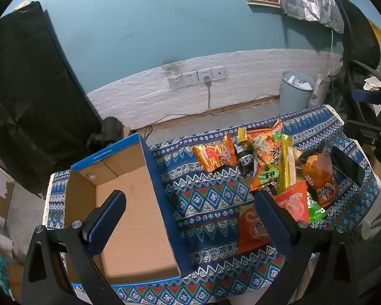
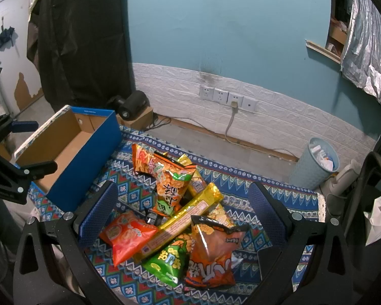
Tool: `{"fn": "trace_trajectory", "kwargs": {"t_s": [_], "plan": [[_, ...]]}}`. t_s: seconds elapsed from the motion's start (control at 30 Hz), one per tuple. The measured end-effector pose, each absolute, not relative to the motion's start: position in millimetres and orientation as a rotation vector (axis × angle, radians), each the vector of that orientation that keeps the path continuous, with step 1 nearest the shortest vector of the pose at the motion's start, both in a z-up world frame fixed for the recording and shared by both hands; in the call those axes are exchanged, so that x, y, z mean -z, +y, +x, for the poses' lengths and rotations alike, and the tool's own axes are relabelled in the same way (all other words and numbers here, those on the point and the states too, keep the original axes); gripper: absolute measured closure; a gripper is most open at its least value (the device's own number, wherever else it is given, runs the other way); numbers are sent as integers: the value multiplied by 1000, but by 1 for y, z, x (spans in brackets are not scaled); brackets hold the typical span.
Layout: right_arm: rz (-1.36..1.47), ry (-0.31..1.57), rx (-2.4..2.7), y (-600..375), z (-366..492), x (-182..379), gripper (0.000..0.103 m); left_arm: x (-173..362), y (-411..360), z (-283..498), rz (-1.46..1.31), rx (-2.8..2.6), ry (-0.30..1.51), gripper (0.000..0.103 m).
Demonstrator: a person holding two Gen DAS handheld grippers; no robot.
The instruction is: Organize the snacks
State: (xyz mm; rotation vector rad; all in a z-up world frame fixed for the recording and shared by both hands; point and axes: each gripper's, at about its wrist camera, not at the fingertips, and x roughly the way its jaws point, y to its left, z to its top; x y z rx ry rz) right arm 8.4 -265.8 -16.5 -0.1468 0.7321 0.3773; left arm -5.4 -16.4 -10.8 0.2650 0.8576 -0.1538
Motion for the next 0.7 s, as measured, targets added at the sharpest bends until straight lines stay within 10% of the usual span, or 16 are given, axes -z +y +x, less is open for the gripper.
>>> {"fn": "trace_trajectory", "kwargs": {"t_s": [0.7], "plan": [[-148, 728, -373, -268, 8, 13, 3, 15, -24, -8, 291, 158, 859, 1]]}}
